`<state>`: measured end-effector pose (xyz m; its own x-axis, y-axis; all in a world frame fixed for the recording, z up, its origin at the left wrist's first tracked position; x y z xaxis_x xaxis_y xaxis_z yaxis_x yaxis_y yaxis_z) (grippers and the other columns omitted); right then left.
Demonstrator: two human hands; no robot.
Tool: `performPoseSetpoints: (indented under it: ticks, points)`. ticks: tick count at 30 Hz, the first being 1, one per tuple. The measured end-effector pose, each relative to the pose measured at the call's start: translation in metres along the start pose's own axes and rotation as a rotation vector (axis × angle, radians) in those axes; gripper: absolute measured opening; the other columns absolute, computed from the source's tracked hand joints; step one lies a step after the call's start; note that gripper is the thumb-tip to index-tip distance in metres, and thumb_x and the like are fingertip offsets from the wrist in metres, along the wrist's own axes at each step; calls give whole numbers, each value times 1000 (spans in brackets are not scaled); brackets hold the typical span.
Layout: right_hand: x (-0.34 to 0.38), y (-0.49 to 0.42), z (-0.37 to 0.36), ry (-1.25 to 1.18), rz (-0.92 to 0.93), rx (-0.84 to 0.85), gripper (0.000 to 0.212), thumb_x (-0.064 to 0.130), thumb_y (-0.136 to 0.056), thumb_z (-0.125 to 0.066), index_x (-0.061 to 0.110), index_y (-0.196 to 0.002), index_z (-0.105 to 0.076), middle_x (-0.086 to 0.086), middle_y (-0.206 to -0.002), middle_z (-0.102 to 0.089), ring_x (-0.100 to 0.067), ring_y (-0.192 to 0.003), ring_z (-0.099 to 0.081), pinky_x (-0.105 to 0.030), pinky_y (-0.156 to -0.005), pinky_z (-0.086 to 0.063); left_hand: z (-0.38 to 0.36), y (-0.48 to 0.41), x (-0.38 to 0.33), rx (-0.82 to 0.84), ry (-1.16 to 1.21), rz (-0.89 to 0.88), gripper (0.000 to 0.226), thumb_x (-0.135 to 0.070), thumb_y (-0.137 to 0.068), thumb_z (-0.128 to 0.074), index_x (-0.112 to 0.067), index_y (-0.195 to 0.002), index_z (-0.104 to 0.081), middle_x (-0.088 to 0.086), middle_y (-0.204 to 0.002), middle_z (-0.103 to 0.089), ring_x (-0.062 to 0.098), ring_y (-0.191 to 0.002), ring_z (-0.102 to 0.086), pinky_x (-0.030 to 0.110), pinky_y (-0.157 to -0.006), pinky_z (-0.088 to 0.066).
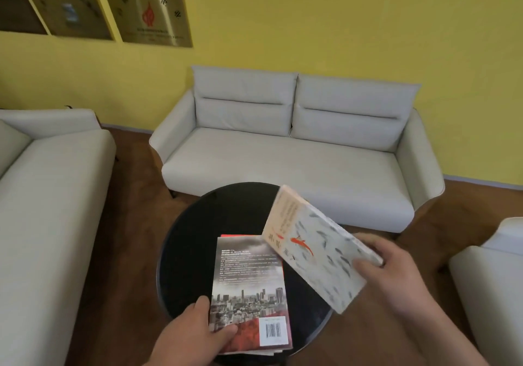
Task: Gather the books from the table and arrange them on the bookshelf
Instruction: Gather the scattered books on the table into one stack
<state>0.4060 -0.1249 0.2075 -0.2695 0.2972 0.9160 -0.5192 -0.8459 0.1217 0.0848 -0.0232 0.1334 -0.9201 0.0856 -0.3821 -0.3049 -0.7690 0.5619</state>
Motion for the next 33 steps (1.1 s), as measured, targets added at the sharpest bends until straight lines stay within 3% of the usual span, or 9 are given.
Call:
performPoseSetpoints:
  ticks: [4,8,11,14,19,22,24,26,33]
  points:
    - [37,-4,5,-117,66,-96,10,11,-88,-74,21,-89,-73,7,-86,-78,-12,-78,-74,-29,-69,-59,26,-3,-16,-212,82,-88,67,-65,-90,-53,-27,-143,-38,-3,-139,-46,14,-128,-48,34,-107,-44]
    - [90,-6,-16,87,221,67,11,15,-90,-71,25,-87,-74,15,-84,-76,-2,-77,-70,-14,-64,-54,67,5,-56,-383,260,-320,77,-46,-92,-65,-35,-155,-22,-20,-156,-27,4,-147,-23,38,-119,-29]
    - [116,-7,-34,165,285,180,8,16,-91,-72,22,-86,-75,8,-87,-76,-8,-79,-72,-21,-68,-57,81,-2,-71,-279,298,-511,56,-38,-94,-65,-45,-144,-39,-36,-143,-33,-4,-135,-37,31,-111,-43]
    - [129,-7,-52,189,299,227,11,16,-92,-71,25,-87,-74,12,-88,-75,-4,-82,-71,-19,-70,-57,78,-5,-66,-52,446,-645,28,-39,-88,-68,-37,-116,-68,-22,-118,-69,5,-109,-68,38,-84,-61]
    - [132,-19,-73,378,373,-40,37,33,-91,-71,36,-127,-63,25,-118,-59,0,-112,-55,-22,-97,-45,63,-9,-44,-178,553,-538,10,-27,-100,-57,-33,-103,-64,-15,-96,-73,6,-87,-72,31,-67,-60]
    - [95,-25,-77,355,267,-269,42,32,-97,-62,26,-137,-56,19,-128,-52,-7,-124,-49,-32,-105,-45,34,-20,-17,-158,764,-206,10,-22,-101,-56,-23,-98,-65,0,-88,-76,10,-77,-74,32,-68,-60]
    - [36,-27,-93,325,-46,-154,39,32,-100,-56,28,-139,-53,14,-135,-56,-7,-122,-53,-33,-105,-49,10,-31,6,-69,848,-12,14,-23,-101,-56,-15,-96,-65,7,-92,-77,22,-82,-75,49,-82,-60]
    - [-23,-19,-119,410,-250,51,32,27,-102,-53,28,-134,-59,10,-129,-63,-5,-111,-59,-30,-103,-52,3,-37,23,-25,759,64,20,-29,-101,-55,-13,-98,-66,8,-96,-76,23,-86,-74,46,-84,-58]
    - [-79,8,-157,202,-424,101,12,32,-102,-56,32,-113,-61,16,-102,-73,-4,-83,-74,-18,-63,-60,10,-41,26,118,671,-27,21,-20,-92,-68,-35,-104,-60,-8,-106,-72,10,-95,-72,33,-80,-62]
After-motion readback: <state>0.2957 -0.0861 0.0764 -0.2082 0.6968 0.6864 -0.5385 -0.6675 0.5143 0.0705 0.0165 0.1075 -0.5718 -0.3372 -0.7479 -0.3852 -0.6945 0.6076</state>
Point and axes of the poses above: each hand's wrist, its own y-axis away from the middle knuckle, its own z-axis out of the back of the hand, x = y × z, the point moved 5 cm from there along -y, towards the middle knuckle
